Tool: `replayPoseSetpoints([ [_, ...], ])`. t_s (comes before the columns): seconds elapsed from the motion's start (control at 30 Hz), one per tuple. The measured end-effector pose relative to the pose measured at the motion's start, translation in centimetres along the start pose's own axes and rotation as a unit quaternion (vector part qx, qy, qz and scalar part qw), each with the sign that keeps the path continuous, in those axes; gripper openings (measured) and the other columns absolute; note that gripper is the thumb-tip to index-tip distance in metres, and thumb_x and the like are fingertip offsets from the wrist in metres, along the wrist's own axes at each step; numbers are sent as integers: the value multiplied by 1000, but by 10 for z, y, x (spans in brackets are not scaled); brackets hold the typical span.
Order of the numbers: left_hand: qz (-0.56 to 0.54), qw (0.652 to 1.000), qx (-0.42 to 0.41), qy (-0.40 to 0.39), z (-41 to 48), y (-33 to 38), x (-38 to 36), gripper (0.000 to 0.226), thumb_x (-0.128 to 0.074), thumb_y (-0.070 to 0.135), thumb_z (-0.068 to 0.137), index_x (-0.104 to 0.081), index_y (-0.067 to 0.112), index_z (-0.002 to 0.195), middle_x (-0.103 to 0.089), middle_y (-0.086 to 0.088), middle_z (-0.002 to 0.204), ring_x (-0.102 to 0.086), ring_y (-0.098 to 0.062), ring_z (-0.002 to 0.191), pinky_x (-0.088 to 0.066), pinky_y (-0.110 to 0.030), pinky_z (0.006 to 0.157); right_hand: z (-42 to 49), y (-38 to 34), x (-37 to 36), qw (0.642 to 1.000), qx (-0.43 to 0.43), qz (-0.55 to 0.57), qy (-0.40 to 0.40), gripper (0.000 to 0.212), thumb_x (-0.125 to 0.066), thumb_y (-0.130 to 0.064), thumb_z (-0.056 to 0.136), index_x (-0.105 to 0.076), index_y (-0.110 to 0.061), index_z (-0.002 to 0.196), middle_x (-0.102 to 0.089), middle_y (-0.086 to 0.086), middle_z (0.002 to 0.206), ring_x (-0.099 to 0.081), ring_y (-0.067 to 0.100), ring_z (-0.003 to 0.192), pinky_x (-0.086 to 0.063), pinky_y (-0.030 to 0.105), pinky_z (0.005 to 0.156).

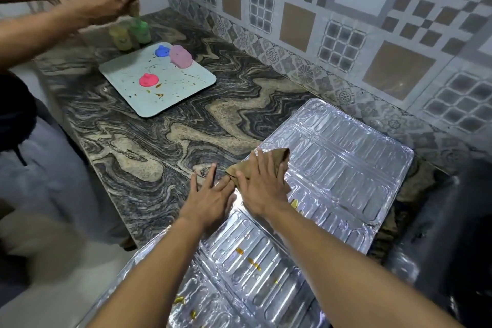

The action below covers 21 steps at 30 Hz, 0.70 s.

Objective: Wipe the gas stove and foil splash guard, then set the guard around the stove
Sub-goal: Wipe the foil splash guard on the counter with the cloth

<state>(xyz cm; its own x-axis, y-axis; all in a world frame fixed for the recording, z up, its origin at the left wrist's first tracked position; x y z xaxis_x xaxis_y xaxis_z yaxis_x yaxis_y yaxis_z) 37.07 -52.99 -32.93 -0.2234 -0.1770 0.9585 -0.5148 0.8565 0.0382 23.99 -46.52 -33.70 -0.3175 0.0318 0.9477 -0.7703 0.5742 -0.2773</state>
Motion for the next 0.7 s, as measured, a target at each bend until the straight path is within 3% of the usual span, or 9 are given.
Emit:
replayPoseSetpoints([
  [0.2, -13, 1000, 10, -18, 1, 2, -1, 58, -3, 48, 103, 6, 28, 157, 0, 5, 166, 24, -27, 148, 14, -63, 115, 4, -3, 8, 999, -30, 12, -1, 83, -19, -60, 100, 9, -9, 159, 17, 7, 166, 17, 25, 153, 15, 48, 119],
  [0.33, -15, 1000, 13, -14, 1, 2, 0, 57, -5, 47, 104, 3, 27, 157, 0, 6, 166, 24, -28, 148, 15, -63, 113, 4, -5, 3, 997, -82, 7, -9, 84, -11, -60, 100, 6, -2, 158, 11, 15, 167, 18, 28, 152, 12, 49, 122],
  [0.47, -12, 1000, 15, -18, 3, 2, -1, 57, -5, 47, 104, 13, 30, 155, 8, 12, 165, 24, -28, 148, 13, -66, 112, 4, -1, 0, 997, -69, -14, -26, 80, -15, -53, 101, 9, -2, 157, 11, 15, 167, 18, 29, 153, 10, 49, 122],
  [0.7, -2, 1000, 18, -24, 2, 3, -1, 57, -4, 47, 104, 12, 29, 155, 28, 17, 157, 24, -30, 148, 11, -71, 112, -5, 13, 7, 996, -23, -45, -74, 72, -11, -48, 104, 14, -6, 157, 19, 14, 165, 21, 29, 152, 9, 46, 123],
])
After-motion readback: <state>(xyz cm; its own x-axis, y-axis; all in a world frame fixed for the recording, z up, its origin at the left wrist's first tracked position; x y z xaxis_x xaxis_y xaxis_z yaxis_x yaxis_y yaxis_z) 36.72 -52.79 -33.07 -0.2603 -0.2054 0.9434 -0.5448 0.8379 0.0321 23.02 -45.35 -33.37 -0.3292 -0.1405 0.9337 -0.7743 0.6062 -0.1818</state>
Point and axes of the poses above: each hand's wrist, its own z-axis towards the middle knuckle, its own x-axis out of the back of the hand, y = z × x, the point moved 3 cm from there along z, towards the middle knuckle
